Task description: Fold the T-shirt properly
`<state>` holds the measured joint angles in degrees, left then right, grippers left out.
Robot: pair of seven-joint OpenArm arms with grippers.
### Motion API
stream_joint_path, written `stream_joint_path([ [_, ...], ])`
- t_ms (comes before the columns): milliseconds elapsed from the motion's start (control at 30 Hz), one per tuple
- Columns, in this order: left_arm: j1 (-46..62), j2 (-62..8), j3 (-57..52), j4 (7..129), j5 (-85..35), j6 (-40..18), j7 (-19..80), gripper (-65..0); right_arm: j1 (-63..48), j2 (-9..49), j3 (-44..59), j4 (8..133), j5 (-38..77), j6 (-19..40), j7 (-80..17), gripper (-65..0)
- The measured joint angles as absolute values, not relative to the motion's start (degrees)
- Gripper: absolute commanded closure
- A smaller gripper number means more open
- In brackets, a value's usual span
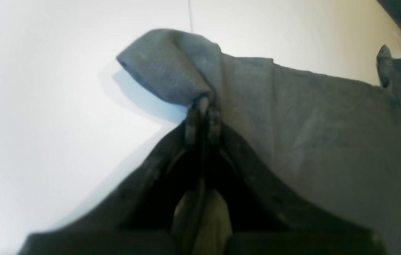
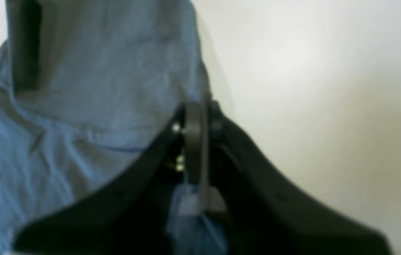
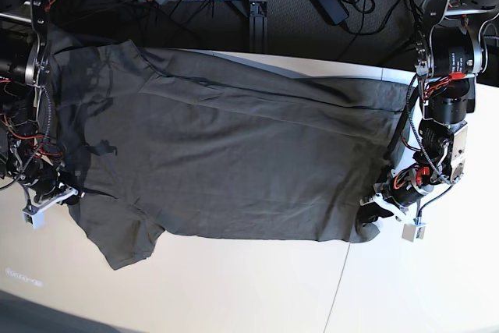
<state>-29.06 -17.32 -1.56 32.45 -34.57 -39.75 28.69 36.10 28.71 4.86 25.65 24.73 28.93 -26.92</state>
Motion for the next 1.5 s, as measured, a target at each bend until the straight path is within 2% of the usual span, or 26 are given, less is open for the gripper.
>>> stream_joint_path([
  [200,-29.08,-17.69,-1.48,32.27,-38.11,-39.75,30.11,0.0,35.09,29.56,4.47,33.41,21.63,29.02,-33.1,0.0],
  [300,-28.84,-18.61,-1.43,34.76,-43.66,-39.7,38.28,0.0,34.39,30.94,4.36,37.58,23.03,29.04,-35.44,0.0],
  [500,-28.23,-21.85,-1.19,44.86,-54.35,-39.51,52.56,0.0,34.06,37.21,4.25,43.38,32.62,29.17,-39.42,0.0],
  [633,-26.65,-23.2,0.58,52.75,-63.7,-39.46,61.98,0.0,30.24,40.51,4.25,48.1,38.02,29.17,-41.3,0.0],
  [867,-18.7,-24.05,3.16,64.79,-64.66,-39.51,64.16,0.0,19.84,43.86,4.25,59.29,42.0,29.19,-43.81,0.0],
  [1133,-10.92,-28.49,3.2,75.09,-64.88,-39.53,64.01,0.0,8.58,46.87,5.82,70.41,42.98,29.17,-44.91,0.0],
  [1500,-8.99,-32.32,3.14,76.23,-64.77,-39.51,64.14,0.0,-1.34,48.88,12.62,72.82,44.93,29.17,-45.52,0.0],
])
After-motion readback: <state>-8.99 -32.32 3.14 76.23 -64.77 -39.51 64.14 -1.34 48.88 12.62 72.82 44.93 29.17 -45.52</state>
